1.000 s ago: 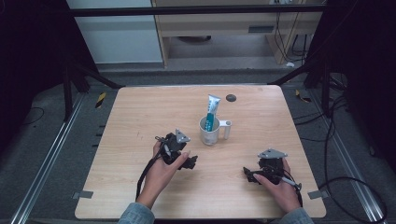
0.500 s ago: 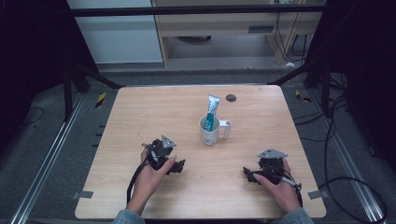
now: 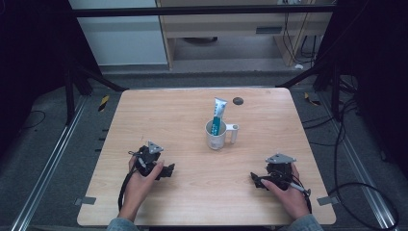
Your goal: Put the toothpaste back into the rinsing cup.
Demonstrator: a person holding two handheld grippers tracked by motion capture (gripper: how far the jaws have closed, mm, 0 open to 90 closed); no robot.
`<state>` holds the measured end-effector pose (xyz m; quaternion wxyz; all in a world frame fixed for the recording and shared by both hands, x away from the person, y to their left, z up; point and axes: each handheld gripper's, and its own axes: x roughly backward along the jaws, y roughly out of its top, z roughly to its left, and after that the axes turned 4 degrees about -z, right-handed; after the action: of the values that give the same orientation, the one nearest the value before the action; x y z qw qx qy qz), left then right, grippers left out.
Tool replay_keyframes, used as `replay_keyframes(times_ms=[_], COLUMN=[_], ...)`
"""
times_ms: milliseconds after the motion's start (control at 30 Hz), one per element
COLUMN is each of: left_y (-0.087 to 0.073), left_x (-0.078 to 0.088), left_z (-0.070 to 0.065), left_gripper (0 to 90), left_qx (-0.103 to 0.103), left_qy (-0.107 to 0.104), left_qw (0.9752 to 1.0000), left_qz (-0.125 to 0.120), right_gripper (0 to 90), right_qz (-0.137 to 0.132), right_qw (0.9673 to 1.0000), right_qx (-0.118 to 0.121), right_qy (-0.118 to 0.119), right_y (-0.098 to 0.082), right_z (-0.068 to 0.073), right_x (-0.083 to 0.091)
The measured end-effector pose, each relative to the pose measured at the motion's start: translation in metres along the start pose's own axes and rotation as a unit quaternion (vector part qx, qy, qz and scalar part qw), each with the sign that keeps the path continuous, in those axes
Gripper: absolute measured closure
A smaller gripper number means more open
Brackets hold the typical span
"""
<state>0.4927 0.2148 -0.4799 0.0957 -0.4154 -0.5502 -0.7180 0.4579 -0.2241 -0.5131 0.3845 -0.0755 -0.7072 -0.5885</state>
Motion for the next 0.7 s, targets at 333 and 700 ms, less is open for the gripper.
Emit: replay_keyframes(times_ms=[333,700], left_y=[-0.020,-0.032], left_x=[-0.002,-0.008], left_z=[0.031,0.052], left_gripper=[5.8,3.8], left_qx=[0.026,0.044], left_qy=[0.022,0.028], left_qw=[0.9994,0.9981], left_qz=[0.002,-0.031], right_gripper=[2.1,2.1], right_qz=[0.000,0.000], right_qw=[1.0000,1.0000], right_qx=[0.001,0.000], right_qy=[0.000,0.000], right_y=[0.000,0.000], right_z=[0.000,0.000], right_x=[0.000,0.000])
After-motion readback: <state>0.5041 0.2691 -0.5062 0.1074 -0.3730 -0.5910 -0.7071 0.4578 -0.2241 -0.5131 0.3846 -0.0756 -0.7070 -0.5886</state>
